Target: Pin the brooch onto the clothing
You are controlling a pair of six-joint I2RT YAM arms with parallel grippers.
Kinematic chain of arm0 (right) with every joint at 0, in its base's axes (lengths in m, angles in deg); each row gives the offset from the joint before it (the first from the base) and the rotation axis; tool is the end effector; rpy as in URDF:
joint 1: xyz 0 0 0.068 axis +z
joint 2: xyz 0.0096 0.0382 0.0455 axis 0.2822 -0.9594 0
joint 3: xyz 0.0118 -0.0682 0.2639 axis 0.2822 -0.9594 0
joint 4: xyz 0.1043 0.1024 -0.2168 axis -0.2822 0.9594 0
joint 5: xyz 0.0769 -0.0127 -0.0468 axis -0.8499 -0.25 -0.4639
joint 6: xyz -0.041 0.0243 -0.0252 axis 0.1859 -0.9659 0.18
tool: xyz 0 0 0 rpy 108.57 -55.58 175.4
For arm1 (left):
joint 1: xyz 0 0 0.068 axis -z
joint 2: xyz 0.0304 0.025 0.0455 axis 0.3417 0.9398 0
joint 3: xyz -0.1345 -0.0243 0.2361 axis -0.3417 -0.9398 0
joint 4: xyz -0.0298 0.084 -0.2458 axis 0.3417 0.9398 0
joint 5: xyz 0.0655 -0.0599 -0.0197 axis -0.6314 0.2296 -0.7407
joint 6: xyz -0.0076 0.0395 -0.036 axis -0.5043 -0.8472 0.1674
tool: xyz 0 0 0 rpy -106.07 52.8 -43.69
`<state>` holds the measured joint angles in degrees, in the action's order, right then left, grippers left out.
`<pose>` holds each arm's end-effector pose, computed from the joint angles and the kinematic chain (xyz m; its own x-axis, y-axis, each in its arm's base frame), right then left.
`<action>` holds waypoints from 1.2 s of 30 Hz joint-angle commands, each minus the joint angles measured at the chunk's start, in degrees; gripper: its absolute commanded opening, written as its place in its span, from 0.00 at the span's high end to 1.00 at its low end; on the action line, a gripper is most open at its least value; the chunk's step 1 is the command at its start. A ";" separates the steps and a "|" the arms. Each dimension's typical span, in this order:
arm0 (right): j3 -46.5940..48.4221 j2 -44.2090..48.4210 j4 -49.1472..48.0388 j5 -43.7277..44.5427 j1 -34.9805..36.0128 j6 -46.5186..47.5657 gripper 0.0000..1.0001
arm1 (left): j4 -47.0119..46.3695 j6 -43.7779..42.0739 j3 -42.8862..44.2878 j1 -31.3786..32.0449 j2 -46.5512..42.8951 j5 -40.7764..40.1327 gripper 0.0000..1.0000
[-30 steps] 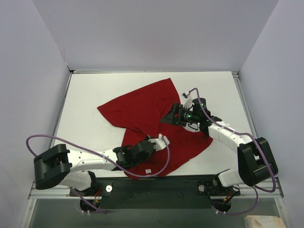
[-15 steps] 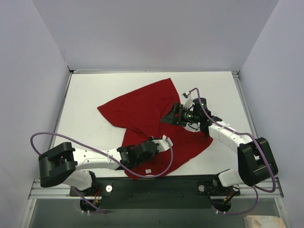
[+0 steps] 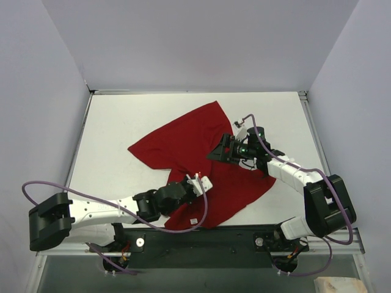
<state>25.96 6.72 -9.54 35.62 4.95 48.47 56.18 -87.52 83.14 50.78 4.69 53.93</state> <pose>0.2715 0.1321 0.2273 -0.7709 0.1703 -0.6138 -0.4985 0.4386 0.7478 0.0953 -0.2334 0.2171 0.0234 0.4284 -0.9033 0.7712 0.5672 0.2889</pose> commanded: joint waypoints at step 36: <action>-1.33 5.00 -5.04 -2.35 6.34 3.79 0.24 | -46.93 26.10 -18.38 -16.62 -11.43 19.01 1.00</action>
<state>23.73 8.38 -11.18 33.24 11.14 50.18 18.95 -64.07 65.13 35.35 -6.70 70.01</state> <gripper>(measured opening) 0.749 0.029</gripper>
